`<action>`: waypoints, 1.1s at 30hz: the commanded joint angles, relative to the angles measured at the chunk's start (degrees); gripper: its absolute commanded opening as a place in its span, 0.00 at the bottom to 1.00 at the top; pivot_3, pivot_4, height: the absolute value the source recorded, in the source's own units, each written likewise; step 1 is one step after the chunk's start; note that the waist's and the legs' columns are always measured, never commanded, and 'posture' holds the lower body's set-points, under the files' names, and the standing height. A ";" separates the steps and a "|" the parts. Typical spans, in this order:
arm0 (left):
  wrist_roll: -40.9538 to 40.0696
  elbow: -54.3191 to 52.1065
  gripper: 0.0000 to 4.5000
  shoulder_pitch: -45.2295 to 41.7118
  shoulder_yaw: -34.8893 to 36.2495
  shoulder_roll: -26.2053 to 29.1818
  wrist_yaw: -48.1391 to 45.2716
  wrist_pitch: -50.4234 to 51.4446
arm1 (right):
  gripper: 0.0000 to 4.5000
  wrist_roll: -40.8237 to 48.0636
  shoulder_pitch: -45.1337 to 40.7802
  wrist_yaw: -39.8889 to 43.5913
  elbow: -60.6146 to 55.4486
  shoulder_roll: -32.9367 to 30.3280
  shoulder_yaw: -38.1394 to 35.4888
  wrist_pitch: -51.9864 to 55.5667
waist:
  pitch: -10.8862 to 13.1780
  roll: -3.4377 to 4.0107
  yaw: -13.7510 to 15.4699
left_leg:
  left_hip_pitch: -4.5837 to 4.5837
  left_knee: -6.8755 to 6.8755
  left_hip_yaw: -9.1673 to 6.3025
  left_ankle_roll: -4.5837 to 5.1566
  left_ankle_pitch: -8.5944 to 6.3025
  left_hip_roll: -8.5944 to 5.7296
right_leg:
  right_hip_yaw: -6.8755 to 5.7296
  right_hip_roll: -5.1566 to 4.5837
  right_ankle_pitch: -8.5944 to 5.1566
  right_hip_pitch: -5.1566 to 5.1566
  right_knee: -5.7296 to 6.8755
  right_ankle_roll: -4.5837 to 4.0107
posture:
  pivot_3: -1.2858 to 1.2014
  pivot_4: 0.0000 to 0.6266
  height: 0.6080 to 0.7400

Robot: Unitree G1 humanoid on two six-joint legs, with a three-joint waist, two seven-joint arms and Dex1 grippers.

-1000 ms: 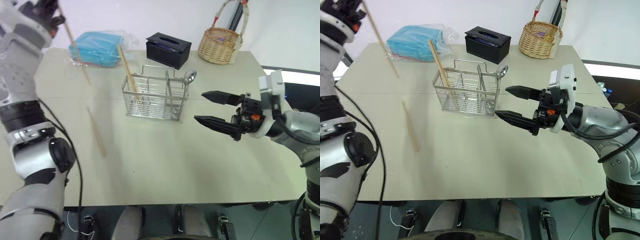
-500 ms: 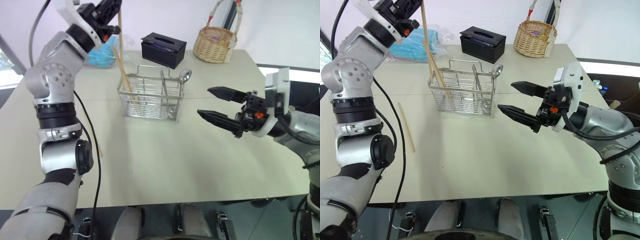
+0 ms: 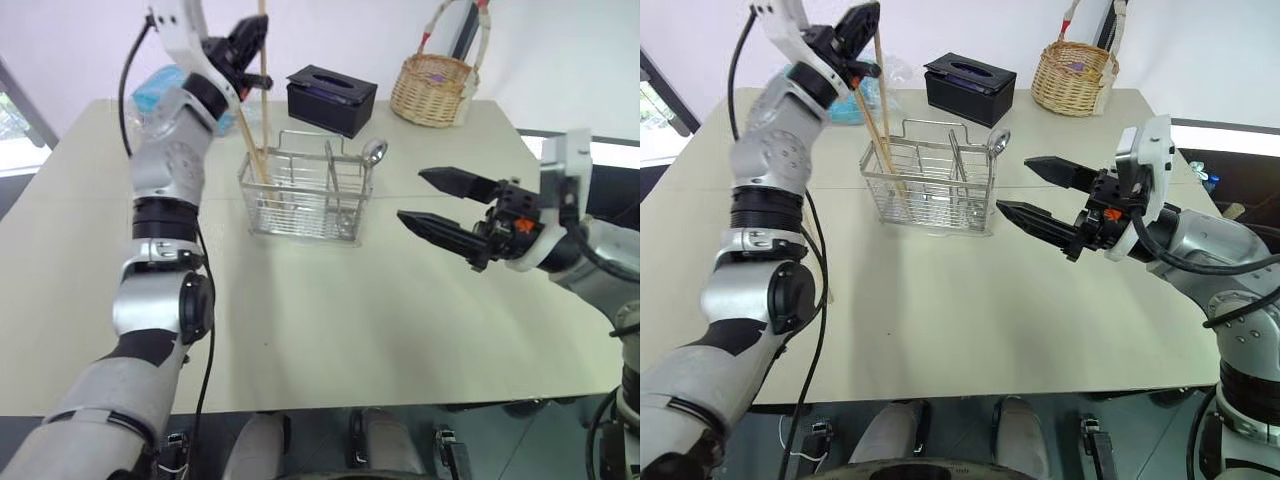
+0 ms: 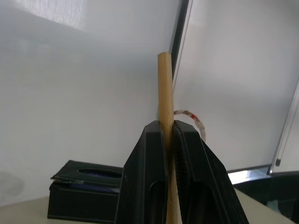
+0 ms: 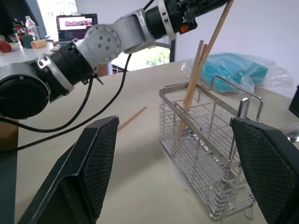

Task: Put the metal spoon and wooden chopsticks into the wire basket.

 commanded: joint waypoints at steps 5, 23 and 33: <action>0.24 -1.44 0.18 1.74 0.68 -0.08 -0.65 -1.90 | 0.87 1.81 -0.76 -1.78 -0.98 -0.60 -1.94 -0.67 | 0.00 0.00 0.11 | 0.01 0.02 -0.01 0.01 0.00 0.01 | -0.01 0.00 0.00 0.02 0.03 0.00 | 0.52 0.24 0.40; -6.22 -25.67 0.82 3.84 13.25 14.58 33.18 46.13 | 0.87 -2.91 -2.76 2.69 3.63 1.22 2.71 -3.81 | 0.01 0.06 -0.30 | 0.27 0.00 -0.06 0.01 0.00 0.06 | 0.00 0.11 0.00 0.15 0.12 0.01 | 0.52 0.24 0.40; 1.18 -24.91 0.82 16.52 11.11 14.02 40.26 69.70 | 0.87 -4.15 0.36 11.48 2.11 -1.83 4.27 -3.77 | 0.08 -0.15 0.11 | 0.62 -0.04 -0.09 -0.04 0.00 0.03 | 0.01 0.08 -0.02 0.49 0.12 0.03 | 0.52 0.24 0.40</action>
